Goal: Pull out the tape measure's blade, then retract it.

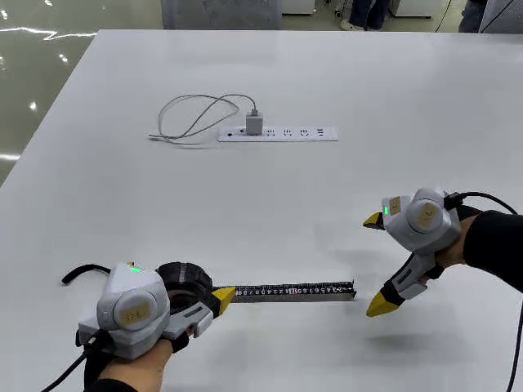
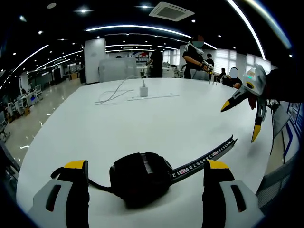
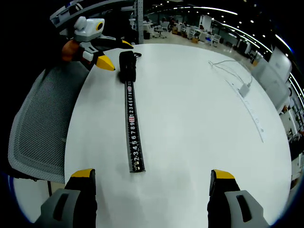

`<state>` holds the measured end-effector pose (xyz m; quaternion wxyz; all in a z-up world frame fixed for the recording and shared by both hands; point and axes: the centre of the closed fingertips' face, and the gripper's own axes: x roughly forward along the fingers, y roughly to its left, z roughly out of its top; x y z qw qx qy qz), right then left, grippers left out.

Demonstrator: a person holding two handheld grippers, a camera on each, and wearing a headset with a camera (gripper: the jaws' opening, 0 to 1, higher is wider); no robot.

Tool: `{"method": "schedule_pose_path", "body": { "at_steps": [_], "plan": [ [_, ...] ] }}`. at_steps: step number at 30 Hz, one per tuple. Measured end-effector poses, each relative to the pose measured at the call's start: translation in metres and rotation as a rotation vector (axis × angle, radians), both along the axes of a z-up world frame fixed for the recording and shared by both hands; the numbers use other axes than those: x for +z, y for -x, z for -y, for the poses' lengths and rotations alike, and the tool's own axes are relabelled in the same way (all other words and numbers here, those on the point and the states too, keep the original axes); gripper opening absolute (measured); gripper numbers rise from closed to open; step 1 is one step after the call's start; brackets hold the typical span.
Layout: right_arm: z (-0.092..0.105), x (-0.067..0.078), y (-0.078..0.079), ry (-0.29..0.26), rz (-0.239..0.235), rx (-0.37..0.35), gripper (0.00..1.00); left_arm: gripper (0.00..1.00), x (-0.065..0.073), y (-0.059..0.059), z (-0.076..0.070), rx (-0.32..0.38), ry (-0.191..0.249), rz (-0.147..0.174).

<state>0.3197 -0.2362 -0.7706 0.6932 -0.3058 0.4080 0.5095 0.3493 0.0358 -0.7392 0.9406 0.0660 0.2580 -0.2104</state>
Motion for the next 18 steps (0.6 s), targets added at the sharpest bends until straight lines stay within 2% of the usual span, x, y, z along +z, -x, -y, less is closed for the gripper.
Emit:
{"method": "schedule_pose_path", "body": {
  "at_steps": [5,7,13,15,18],
  "plan": [
    [-0.006,-0.005,0.002,0.006,-0.003,0.042,0.99,0.99,0.0,-0.003,0.004,0.009,0.036,0.006],
    [-0.008,-0.007,0.004,0.006,0.0,0.067,0.99,0.99,-0.003,-0.003,0.003,0.017,0.039,0.003],
    [-0.01,-0.012,0.005,-0.002,-0.009,0.056,0.99,0.99,-0.008,-0.004,0.002,0.02,0.024,0.004],
    [-0.01,-0.016,0.007,0.001,-0.009,0.064,0.99,0.99,-0.008,-0.005,0.001,0.027,0.033,0.01],
    [-0.008,-0.018,0.009,0.01,0.004,0.084,0.88,0.99,-0.008,-0.006,0.0,0.025,0.03,0.016]
  ]
}}
